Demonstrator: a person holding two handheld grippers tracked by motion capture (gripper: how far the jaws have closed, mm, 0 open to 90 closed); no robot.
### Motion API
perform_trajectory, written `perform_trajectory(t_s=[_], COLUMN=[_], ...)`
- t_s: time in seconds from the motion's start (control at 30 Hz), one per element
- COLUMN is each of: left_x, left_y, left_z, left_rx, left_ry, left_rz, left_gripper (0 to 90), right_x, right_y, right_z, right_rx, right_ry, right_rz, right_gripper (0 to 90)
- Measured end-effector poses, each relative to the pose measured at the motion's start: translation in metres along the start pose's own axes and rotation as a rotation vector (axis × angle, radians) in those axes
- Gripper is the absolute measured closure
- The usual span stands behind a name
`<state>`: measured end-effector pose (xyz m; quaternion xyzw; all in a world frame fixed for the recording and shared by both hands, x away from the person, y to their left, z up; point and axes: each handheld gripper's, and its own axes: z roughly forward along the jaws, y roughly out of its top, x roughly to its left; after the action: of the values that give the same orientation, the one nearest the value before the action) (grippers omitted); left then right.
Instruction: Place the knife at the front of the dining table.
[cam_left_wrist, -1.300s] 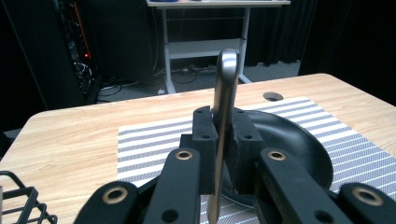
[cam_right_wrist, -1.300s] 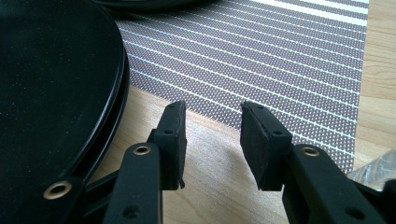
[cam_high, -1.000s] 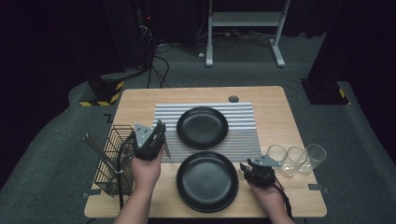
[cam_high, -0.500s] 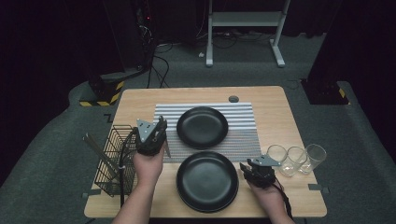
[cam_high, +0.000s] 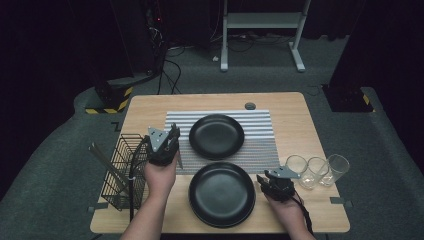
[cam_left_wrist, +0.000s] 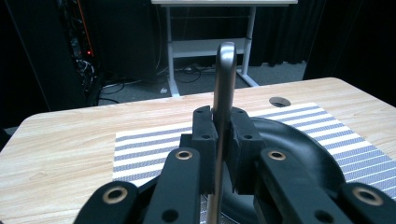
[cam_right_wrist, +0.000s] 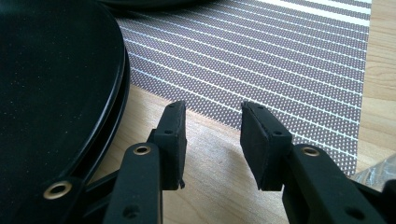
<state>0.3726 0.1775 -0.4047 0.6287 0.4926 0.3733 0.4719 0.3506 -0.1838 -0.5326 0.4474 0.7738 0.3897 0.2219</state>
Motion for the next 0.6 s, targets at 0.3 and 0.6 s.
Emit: perform_trajectory(t_s=[0.3,0.6], left_x=[-0.006,-0.007], left_y=[0.001,0.004], left_z=[0.009,0.013], left_rx=[0.002,0.025], left_ry=[0.010,0.029], left_rz=[0.001,-0.010], left_gripper=[82.3,82.3], right_x=[-0.001,-0.001], right_y=[0.000,0.000], right_z=[0.000,0.000], right_rx=[-0.002,-0.004], right_ry=[0.003,0.009], right_rz=[0.007,0.012], right_gripper=[60.8,60.8])
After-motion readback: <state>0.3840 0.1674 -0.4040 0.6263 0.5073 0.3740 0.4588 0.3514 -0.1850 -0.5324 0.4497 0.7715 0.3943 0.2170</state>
